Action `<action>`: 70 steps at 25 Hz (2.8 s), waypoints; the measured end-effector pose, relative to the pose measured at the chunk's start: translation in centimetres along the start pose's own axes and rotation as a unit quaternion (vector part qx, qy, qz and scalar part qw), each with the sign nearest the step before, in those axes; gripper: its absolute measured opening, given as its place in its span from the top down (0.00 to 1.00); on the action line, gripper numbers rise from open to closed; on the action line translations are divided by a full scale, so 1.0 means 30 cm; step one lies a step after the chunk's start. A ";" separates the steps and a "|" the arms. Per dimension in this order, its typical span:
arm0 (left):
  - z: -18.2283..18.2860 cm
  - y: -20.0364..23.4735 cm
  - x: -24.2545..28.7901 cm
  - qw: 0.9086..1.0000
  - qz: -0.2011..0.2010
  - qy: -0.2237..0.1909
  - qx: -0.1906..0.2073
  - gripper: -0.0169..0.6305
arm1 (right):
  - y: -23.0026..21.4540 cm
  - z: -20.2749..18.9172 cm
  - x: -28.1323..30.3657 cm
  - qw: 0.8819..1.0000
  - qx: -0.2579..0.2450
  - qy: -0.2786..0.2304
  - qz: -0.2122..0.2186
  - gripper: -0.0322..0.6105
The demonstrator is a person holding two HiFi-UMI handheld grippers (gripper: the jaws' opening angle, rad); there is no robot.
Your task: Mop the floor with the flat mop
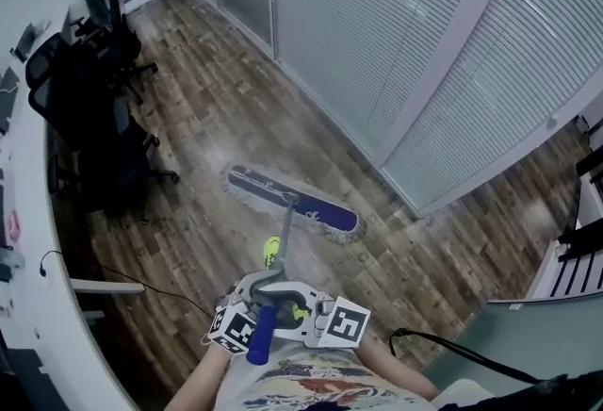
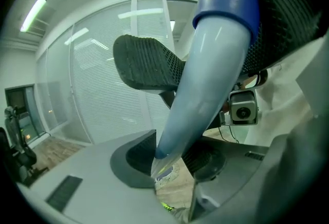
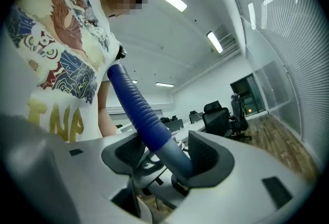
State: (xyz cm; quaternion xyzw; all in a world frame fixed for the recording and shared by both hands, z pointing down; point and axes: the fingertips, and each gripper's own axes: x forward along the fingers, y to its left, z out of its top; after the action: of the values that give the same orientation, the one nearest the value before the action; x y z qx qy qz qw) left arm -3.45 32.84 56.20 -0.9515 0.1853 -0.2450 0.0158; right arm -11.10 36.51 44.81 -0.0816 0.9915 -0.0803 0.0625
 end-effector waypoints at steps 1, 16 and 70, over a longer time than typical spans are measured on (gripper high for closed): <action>-0.001 0.001 -0.003 1.000 0.007 0.002 -0.002 0.78 | 0.004 0.009 0.002 1.000 0.004 -0.010 0.005 0.56; 0.052 0.102 0.192 0.999 0.017 0.016 0.037 0.80 | -0.173 0.024 -0.124 0.999 0.008 -0.029 0.029 0.56; 0.019 -0.159 0.073 0.976 -0.114 -0.036 0.183 0.87 | 0.038 -0.155 -0.075 0.986 -0.093 0.140 0.005 0.69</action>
State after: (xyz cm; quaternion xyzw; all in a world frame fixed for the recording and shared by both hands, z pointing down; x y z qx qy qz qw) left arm 0.23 36.45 57.27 -0.9555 0.0272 -0.2405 0.1686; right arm -9.70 38.71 49.41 -0.0699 0.9940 0.0017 -0.0840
